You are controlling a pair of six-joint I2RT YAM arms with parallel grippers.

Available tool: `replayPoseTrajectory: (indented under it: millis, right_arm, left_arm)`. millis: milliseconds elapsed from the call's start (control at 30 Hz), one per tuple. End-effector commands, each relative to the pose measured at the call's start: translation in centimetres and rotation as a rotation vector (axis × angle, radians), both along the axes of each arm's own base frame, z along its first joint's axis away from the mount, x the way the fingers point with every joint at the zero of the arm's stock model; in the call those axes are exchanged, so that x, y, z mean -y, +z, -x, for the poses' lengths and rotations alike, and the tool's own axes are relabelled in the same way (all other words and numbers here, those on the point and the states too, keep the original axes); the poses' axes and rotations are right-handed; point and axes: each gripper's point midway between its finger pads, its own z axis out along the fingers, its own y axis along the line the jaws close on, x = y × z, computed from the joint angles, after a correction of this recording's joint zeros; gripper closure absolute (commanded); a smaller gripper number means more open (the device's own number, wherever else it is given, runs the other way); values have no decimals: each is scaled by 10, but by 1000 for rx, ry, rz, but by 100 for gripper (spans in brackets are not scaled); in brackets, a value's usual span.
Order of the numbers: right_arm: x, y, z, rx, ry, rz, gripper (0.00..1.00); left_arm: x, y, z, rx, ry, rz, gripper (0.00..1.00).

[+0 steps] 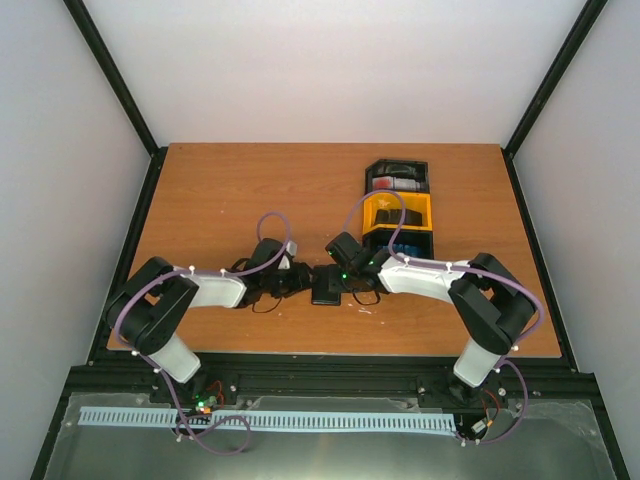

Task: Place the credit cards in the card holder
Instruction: Close the card holder at the center of the board.

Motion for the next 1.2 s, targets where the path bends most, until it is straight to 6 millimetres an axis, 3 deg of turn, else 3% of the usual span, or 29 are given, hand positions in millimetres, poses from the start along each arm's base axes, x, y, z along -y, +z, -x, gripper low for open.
replayPoseTrajectory:
  millis: [0,267,667,1167]
  right_arm:
    - [-1,-5,-2,-11,-8,-8,85]
    - [1,-10,-4,-26,-10,-39,85]
    - [-6,-16,1,-78,10,-120,85]
    - [-22,-11,12,-154,96,-296,85]
  left_arm:
    - [-62,-74,79,-324,7,-272,50]
    - [-48,-80,81,-346,-40,-213,56]
    - [-47,-89,79,-360,-45,-234,71]
    - [-51,-95,76,-359,-35,-271,73]
